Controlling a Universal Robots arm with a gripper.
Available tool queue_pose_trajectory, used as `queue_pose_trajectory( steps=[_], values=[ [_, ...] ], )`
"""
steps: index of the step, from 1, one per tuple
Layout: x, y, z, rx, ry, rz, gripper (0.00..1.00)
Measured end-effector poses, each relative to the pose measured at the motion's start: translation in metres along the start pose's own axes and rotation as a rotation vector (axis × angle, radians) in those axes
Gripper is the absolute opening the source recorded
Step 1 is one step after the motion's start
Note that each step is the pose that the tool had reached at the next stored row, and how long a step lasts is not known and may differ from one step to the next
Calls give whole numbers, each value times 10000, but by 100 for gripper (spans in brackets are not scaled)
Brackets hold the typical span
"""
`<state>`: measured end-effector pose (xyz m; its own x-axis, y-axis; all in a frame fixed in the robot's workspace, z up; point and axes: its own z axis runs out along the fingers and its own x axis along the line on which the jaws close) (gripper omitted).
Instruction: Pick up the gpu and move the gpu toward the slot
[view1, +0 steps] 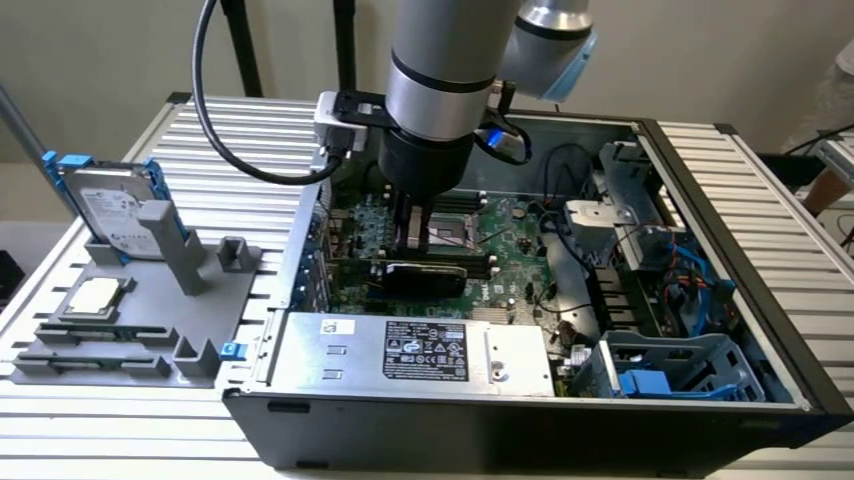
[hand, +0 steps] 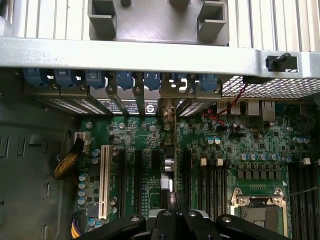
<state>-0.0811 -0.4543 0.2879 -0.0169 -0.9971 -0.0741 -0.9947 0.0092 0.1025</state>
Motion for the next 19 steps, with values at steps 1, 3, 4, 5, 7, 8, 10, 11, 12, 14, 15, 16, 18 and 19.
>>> queue_pose_trajectory(
  steps=[1,3,4,5,7,8,10,11,12,14,15,16,18,19],
  values=[
    [0,0,0,1,-3,0,11],
    [-1,0,-2,1,-3,-3,11],
    [-1,0,-3,1,-2,-4,11],
    [-1,0,-4,0,-1,-5,11],
    [-1,0,-4,0,-1,-5,11],
    [-1,0,-4,0,-1,-4,11],
    [-1,0,-4,0,0,-5,11],
    [-2,0,-1,0,1,-4,11],
    [-5,0,4,3,-1,-4,11],
    [-8,-2,18,8,0,-5,11],
    [-11,-3,29,12,-1,-5,11],
    [-13,-4,41,17,-1,-5,11],
    [-17,-6,61,29,-1,-7,11],
    [-18,-6,72,38,0,-7,11]
  ],
)
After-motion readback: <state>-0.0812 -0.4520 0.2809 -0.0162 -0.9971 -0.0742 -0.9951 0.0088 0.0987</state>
